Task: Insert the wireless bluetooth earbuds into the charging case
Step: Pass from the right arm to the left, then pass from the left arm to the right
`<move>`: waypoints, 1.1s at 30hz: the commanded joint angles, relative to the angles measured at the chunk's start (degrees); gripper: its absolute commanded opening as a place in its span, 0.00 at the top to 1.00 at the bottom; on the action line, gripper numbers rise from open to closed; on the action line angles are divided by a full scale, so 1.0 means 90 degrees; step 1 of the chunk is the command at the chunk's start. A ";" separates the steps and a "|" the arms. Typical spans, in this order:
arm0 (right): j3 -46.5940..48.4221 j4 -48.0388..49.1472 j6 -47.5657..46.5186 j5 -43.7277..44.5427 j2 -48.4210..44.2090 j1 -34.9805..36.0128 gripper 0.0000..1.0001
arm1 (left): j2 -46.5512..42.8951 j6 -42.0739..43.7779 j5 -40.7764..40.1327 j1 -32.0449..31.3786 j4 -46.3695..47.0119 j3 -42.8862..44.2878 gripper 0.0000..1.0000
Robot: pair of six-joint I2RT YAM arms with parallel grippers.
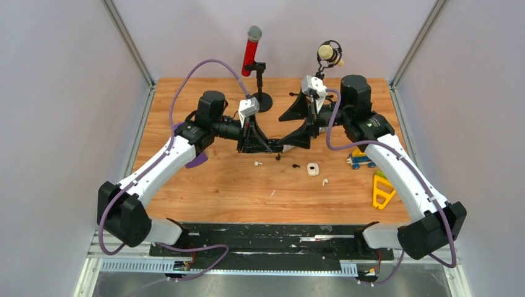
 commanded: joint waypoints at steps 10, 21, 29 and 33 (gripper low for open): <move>-0.0243 -0.2132 -0.2503 0.0245 0.0340 0.0185 0.32 | -0.0380 0.2163 -0.0981 -0.0458 -0.1798 0.0360 0.78; -0.0297 -0.2514 -0.2763 0.0652 0.0678 0.0554 0.37 | -0.0369 0.2598 -0.1349 -0.0673 -0.2086 0.0366 0.78; -0.0270 -0.2606 -0.2894 0.0732 0.0839 0.0674 0.59 | -0.0377 0.2713 -0.1438 -0.0740 -0.2156 0.0354 0.77; -0.0200 -0.2669 -0.2906 0.0727 0.0864 0.0696 0.81 | -0.0376 0.2719 -0.1466 -0.0762 -0.2161 0.0359 0.77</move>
